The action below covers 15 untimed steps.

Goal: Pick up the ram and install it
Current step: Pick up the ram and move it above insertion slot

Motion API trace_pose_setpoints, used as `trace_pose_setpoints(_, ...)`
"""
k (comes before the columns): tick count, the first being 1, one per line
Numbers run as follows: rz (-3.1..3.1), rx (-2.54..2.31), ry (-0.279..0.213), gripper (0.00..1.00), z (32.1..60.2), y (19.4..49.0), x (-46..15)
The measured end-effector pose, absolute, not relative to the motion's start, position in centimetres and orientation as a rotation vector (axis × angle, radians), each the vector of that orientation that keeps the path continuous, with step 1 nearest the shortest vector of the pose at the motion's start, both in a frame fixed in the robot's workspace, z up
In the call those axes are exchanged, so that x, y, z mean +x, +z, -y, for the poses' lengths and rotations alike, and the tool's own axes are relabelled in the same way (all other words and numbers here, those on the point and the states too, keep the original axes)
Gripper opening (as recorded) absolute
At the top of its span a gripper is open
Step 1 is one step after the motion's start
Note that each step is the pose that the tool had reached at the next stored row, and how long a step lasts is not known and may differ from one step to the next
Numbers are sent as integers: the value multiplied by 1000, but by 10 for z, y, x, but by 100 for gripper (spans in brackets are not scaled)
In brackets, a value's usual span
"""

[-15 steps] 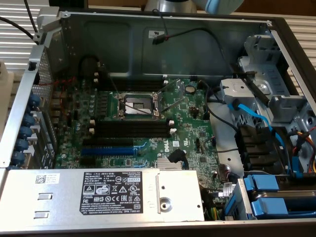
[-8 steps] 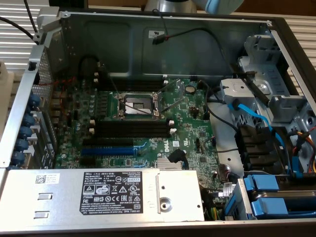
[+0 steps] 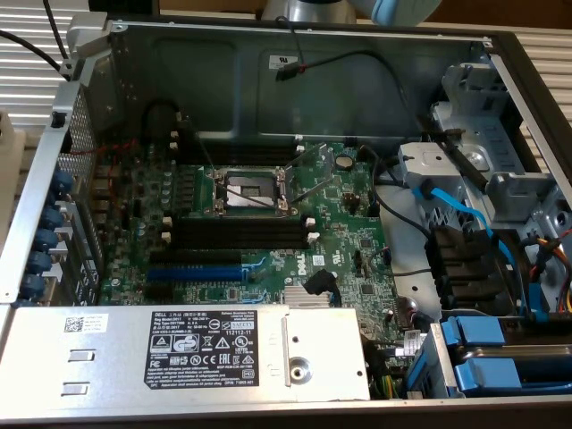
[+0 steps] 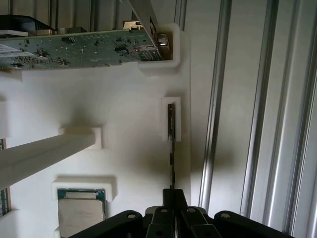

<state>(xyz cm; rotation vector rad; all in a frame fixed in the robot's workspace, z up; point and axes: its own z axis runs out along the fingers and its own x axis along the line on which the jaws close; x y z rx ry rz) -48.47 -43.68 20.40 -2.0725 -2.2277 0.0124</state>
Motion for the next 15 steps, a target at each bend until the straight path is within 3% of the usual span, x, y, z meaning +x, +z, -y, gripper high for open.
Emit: trace_pose_setpoints(15,2228,-2073,13,12,437,230,-485)
